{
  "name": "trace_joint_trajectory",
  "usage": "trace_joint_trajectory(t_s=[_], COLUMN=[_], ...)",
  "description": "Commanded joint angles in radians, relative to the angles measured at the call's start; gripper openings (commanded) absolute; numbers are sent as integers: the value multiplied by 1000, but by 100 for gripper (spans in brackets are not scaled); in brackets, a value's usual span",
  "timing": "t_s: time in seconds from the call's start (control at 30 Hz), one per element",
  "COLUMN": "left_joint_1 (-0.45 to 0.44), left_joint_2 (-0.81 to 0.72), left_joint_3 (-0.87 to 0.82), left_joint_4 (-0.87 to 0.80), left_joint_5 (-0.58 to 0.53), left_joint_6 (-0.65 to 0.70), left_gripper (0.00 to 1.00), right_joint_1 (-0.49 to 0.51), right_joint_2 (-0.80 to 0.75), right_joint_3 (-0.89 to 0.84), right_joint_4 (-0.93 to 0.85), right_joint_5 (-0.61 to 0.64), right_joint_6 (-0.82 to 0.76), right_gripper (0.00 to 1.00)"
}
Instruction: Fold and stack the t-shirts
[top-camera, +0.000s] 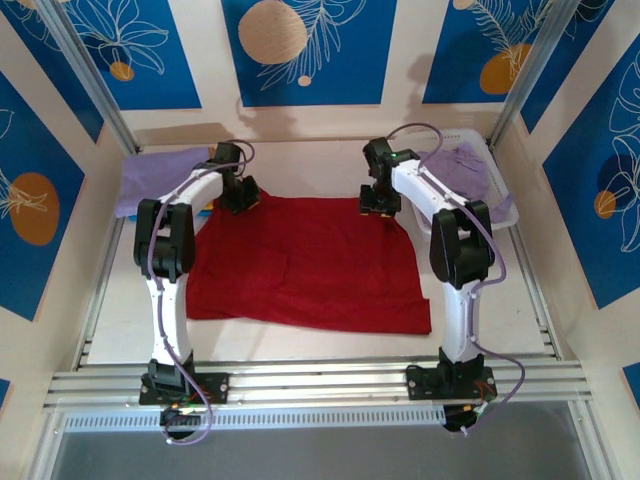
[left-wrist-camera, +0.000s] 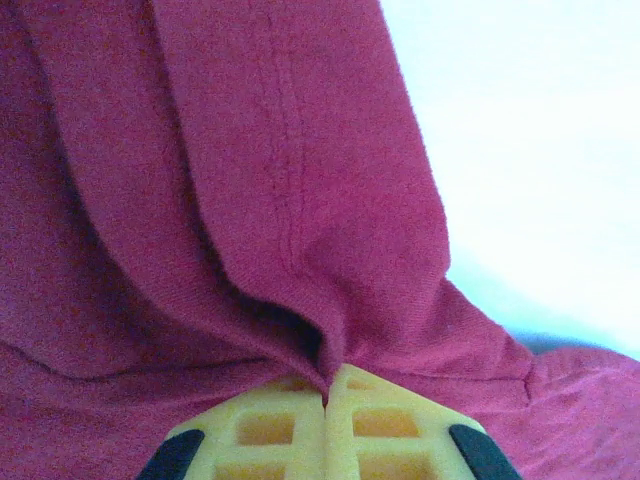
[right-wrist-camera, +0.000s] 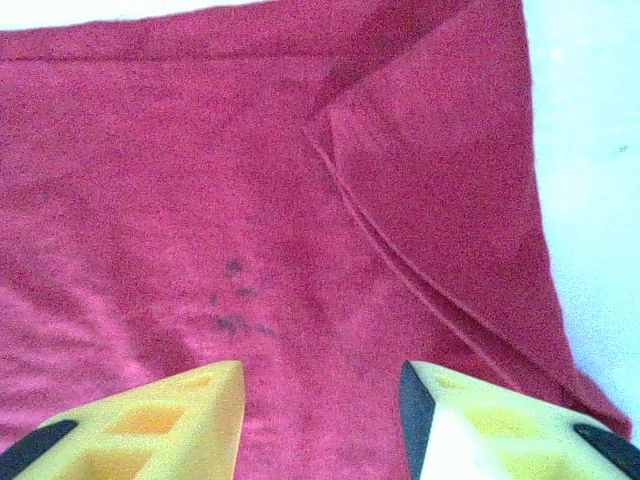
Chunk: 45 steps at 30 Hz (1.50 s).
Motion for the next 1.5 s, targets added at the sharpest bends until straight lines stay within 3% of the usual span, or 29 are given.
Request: trace_joint_trajectory(t_s=[0.0, 0.6, 0.83, 1.0, 1.07, 1.47], left_joint_1=[-9, -12, -14, -14, -13, -14], left_joint_2=[-33, -57, -62, -79, -88, -166], left_joint_3=[43, 52, 44, 42, 43, 44], left_joint_4=[-54, -98, -101, -109, -113, -180], left_joint_5=[-8, -5, -5, -14, -20, -39], left_joint_6=[29, 56, 62, 72, 78, 110], left_gripper=[0, 0, 0, 0, 0, 0], right_joint_1=[12, 12, 13, 22, 26, 18], right_joint_2=[71, 286, 308, 288, 265, 70], right_joint_3=[86, 279, 293, 293, 281, 126], right_joint_4=[-34, -14, -17, -37, -40, -70], right_joint_5=[62, 140, 157, 192, 206, 216], right_joint_6=[-72, -147, -158, -180, -192, -219], right_gripper=[45, 36, 21, 3, 0, 0])
